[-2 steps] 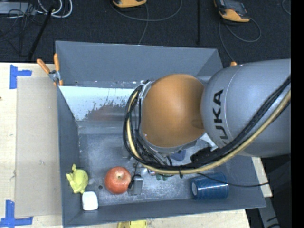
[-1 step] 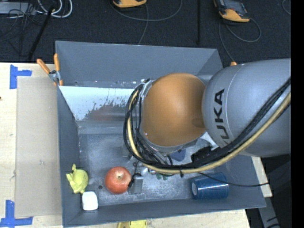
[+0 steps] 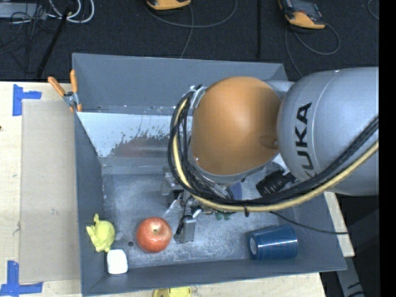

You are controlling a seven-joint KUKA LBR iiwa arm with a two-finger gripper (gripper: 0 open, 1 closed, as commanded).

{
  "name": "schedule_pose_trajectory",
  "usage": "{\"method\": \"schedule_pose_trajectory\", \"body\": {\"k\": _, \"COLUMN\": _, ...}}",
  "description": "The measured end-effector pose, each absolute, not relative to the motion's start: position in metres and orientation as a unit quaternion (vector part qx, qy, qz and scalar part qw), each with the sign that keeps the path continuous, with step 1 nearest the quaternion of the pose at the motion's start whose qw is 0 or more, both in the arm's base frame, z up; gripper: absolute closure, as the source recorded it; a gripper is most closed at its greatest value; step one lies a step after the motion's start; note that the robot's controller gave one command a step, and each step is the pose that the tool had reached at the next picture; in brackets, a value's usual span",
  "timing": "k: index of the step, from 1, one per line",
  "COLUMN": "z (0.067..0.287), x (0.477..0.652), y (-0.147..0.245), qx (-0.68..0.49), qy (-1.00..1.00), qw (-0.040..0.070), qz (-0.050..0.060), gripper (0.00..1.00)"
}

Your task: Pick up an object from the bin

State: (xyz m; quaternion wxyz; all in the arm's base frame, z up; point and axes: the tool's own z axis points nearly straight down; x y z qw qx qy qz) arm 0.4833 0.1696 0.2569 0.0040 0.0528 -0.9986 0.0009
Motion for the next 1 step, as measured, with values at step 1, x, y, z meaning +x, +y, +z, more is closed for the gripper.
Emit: {"method": "schedule_pose_trajectory", "body": {"k": 1, "z": 0.2434, "x": 0.4981, "y": 0.1743, "qx": 0.106, "qy": -0.994, "qw": -0.007, "qz": -0.001, "gripper": 0.0}}
